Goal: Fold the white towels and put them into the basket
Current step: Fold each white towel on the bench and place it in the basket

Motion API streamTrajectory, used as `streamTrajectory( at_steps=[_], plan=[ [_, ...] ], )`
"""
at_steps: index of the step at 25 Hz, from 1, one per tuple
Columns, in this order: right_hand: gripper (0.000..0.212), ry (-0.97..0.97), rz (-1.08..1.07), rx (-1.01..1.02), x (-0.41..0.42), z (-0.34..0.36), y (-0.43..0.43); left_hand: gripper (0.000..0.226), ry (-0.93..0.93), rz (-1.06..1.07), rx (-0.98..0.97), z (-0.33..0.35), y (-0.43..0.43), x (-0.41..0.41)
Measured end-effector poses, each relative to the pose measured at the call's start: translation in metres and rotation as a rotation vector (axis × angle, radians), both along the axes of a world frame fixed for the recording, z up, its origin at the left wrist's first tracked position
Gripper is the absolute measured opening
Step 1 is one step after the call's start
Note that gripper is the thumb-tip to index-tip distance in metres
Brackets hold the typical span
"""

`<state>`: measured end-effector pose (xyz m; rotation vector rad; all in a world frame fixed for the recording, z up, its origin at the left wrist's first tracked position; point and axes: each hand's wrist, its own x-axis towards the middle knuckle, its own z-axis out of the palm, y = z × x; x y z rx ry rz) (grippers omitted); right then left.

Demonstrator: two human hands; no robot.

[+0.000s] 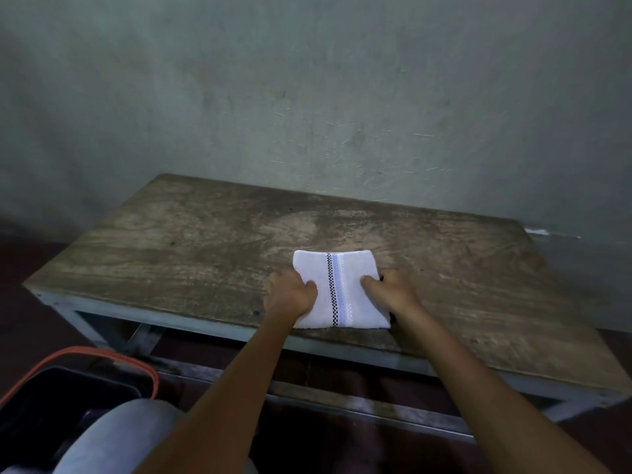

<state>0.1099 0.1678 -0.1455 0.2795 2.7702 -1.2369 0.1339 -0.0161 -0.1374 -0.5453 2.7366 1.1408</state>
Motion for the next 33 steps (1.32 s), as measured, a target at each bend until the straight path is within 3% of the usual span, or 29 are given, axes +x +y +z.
streamTrajectory(
  at_steps=[5, 9, 16, 19, 24, 27, 33],
  plan=[
    [0.035, -0.066, 0.020, -0.094, -0.007, 0.006, -0.005, 0.051, 0.050, 0.021, 0.190, 0.007, 0.004, 0.002],
    [0.042, 0.019, -0.022, -0.222, -0.004, 0.006, -0.009, 0.035, 0.189, 0.064, 0.404, 0.009, 0.003, 0.010],
    [0.027, 0.181, -0.152, -0.484, 0.042, 0.051, -0.043, 0.022, 0.355, 0.260, 0.699, 0.048, -0.019, 0.053],
    [0.023, 0.239, -0.131, -0.547, 0.069, 0.096, -0.062, 0.021, 0.463, 0.327, 0.704, 0.086, -0.037, 0.078],
    [0.024, 0.326, -0.062, -0.593, 0.126, 0.160, -0.097, 0.031, 0.717, 0.251, 0.612, 0.149, -0.069, 0.142],
    [0.023, 0.357, 0.013, -0.599, 0.156, 0.177, -0.120, 0.033, 0.779, 0.238, 0.523, 0.167, -0.091, 0.182],
    [0.026, 0.350, 0.210, -0.521, 0.184, 0.177, -0.192, 0.031, 0.810, 0.405, 0.419, 0.168, -0.150, 0.242]
  ],
)
